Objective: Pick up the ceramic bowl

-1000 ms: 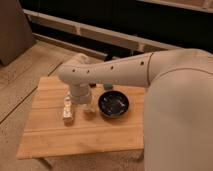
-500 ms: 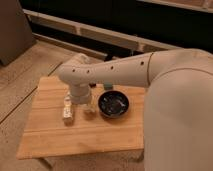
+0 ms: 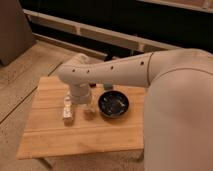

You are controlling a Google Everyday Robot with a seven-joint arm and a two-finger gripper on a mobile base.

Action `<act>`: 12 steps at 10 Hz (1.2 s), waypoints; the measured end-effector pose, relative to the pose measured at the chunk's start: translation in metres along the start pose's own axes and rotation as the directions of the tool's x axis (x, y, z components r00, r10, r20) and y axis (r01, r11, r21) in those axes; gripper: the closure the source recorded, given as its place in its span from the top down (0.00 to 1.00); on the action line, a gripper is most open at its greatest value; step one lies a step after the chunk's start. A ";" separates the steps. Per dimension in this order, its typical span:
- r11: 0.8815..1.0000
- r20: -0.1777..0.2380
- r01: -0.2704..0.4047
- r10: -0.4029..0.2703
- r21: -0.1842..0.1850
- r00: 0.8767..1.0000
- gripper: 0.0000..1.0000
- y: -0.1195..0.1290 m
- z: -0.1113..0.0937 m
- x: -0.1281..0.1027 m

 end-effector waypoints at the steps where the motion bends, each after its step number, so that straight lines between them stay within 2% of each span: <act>1: 1.000 0.000 0.000 0.000 0.000 1.000 0.65 0.000 0.000 0.000; 5: 1.000 0.000 0.000 0.000 0.000 1.000 0.65 0.000 0.000 0.000; 7: 1.000 0.017 -0.008 0.008 0.007 1.000 0.65 -0.001 -0.002 -0.002; 8: 1.000 0.046 -0.022 0.021 0.014 0.999 0.65 -0.003 -0.004 -0.007; 9: 0.999 0.094 -0.043 0.040 0.027 0.995 0.65 -0.007 -0.007 -0.014; 10: 0.998 0.115 -0.052 0.048 0.038 0.992 0.65 -0.009 -0.008 -0.016; 11: 0.996 0.154 -0.071 0.061 0.062 0.986 0.65 -0.012 -0.008 -0.018; 12: 0.994 0.165 -0.081 0.069 0.071 0.984 0.65 -0.012 -0.008 -0.016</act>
